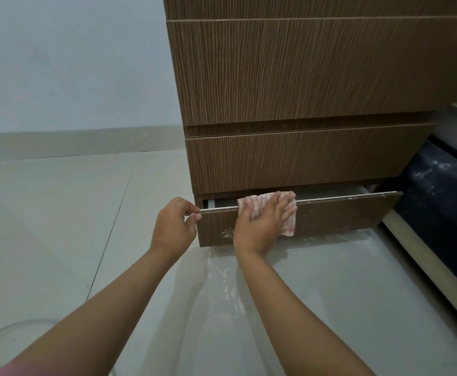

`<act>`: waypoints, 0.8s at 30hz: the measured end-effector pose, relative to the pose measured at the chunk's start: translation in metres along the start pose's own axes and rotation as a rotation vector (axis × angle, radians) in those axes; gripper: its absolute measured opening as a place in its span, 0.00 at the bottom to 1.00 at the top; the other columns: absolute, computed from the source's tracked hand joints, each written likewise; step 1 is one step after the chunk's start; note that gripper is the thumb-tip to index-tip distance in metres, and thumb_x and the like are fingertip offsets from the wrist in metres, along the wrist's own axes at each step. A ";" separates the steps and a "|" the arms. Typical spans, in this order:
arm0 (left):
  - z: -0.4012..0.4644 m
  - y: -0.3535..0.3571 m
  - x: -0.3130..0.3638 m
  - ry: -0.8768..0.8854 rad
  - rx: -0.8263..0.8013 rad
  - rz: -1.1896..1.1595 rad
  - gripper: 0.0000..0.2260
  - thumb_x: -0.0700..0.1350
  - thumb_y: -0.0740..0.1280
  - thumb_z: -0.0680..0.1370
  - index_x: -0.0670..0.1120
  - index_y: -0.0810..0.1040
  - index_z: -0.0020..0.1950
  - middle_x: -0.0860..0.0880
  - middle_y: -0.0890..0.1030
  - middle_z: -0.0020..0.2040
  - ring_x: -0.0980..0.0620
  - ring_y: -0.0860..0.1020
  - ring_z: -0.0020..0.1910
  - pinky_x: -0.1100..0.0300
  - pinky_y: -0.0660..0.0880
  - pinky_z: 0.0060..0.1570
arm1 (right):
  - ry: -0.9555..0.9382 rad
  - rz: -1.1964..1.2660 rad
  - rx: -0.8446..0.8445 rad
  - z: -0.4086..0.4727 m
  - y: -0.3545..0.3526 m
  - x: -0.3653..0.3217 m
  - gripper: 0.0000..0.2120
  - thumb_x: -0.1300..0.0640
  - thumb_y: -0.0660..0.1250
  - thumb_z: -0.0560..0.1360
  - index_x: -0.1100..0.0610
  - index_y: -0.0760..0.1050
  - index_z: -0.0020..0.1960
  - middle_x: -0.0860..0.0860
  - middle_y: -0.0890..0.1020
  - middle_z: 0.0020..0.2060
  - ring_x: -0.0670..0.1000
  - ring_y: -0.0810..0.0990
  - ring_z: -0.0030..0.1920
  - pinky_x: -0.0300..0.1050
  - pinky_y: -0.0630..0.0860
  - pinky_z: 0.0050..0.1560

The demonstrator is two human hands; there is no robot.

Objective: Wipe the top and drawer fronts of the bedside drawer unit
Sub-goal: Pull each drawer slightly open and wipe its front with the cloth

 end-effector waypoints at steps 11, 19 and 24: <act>-0.001 -0.002 0.002 0.007 0.003 0.003 0.01 0.37 0.70 0.73 0.41 0.80 0.43 0.47 0.78 0.41 0.53 0.74 0.39 0.60 0.72 0.41 | 0.015 -0.122 0.084 0.037 -0.028 0.026 0.27 0.47 0.54 0.80 0.57 0.55 0.75 0.50 0.45 0.77 0.54 0.41 0.76 0.62 0.41 0.71; -0.001 -0.003 0.005 0.019 0.006 0.006 0.01 0.36 0.70 0.72 0.40 0.80 0.43 0.46 0.79 0.41 0.51 0.75 0.39 0.58 0.72 0.41 | 0.042 -0.129 0.141 0.076 -0.062 0.049 0.26 0.48 0.53 0.79 0.56 0.56 0.74 0.50 0.47 0.77 0.55 0.44 0.76 0.64 0.45 0.71; -0.001 -0.002 0.006 0.023 0.012 0.032 0.01 0.36 0.70 0.72 0.41 0.80 0.43 0.47 0.78 0.40 0.52 0.74 0.38 0.60 0.69 0.39 | 0.084 -0.190 0.177 0.106 -0.087 0.066 0.26 0.46 0.51 0.79 0.55 0.55 0.75 0.50 0.49 0.77 0.55 0.46 0.76 0.62 0.45 0.71</act>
Point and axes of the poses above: each hand's wrist, its own z-axis towards the middle knuckle, its own y-axis out of the palm, x = y × z, the point moved 6 cm from there along z, towards the middle knuckle
